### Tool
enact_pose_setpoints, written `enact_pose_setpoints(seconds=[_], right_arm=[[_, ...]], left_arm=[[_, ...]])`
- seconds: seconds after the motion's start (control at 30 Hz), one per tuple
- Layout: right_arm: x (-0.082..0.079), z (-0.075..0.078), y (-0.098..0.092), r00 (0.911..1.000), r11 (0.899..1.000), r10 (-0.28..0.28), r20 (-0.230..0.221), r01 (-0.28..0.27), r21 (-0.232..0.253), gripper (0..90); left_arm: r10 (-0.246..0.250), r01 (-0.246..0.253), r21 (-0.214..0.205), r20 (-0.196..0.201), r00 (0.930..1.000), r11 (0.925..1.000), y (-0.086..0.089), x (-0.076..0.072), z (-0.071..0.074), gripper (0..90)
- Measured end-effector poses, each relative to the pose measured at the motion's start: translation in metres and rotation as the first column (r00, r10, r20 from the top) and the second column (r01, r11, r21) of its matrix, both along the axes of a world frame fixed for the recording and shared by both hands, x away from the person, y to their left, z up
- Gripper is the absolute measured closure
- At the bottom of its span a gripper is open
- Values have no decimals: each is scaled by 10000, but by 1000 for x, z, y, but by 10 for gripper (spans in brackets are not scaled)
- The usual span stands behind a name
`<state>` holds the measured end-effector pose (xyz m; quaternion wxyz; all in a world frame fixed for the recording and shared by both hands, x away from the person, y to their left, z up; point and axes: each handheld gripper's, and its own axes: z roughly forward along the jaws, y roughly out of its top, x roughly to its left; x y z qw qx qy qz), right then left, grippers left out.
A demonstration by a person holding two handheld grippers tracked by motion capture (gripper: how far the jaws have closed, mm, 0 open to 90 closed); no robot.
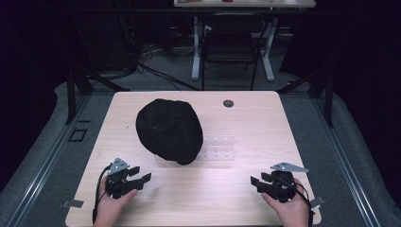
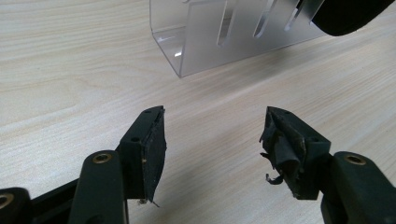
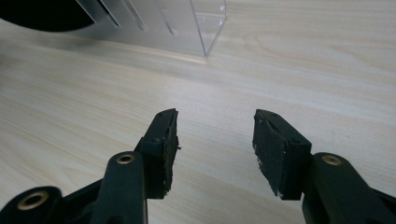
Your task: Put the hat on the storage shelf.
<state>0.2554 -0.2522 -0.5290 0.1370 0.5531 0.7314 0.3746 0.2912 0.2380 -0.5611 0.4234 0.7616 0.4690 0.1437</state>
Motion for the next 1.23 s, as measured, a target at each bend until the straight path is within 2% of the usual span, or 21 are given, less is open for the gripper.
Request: enact_pose_setpoints(seconds=[0.2, 0.47, 0.63, 0.93, 1.07, 1.23], right_arm=[[0, -15, -3, 9998, 9999, -64, 164, 66, -134, 490], [-3, -24, -3, 9988, 9998, -124, 472, 115, 190, 491], [-4, -27, -1, 9944, 9993, -151, 1043, 113, 364, 491], [-1, -35, 7, 9987, 9992, 163, 487, -180, 345, 490], [-1, -33, 7, 9977, 9982, 141, 662, -179, 572, 490], [1, -33, 4, 9982, 9949, 46, 603, -106, 1007, 491]], left_arm=[[-49, 49, 63, -18, 10000, 10000, -1, 1, -1, 395], [-222, 222, 109, 36, 9997, 9997, -4, 1, -2, 401], [-427, 428, 251, -16, 9991, 9988, -8, 1, -3, 401], [-585, 585, 348, -6, 9983, 9977, -11, 2, -4, 401], [-669, 667, 323, 47, 9977, 9973, -11, 2, -3, 408], [-855, 852, 211, 138, 9962, 9961, -13, 3, -1, 428]])
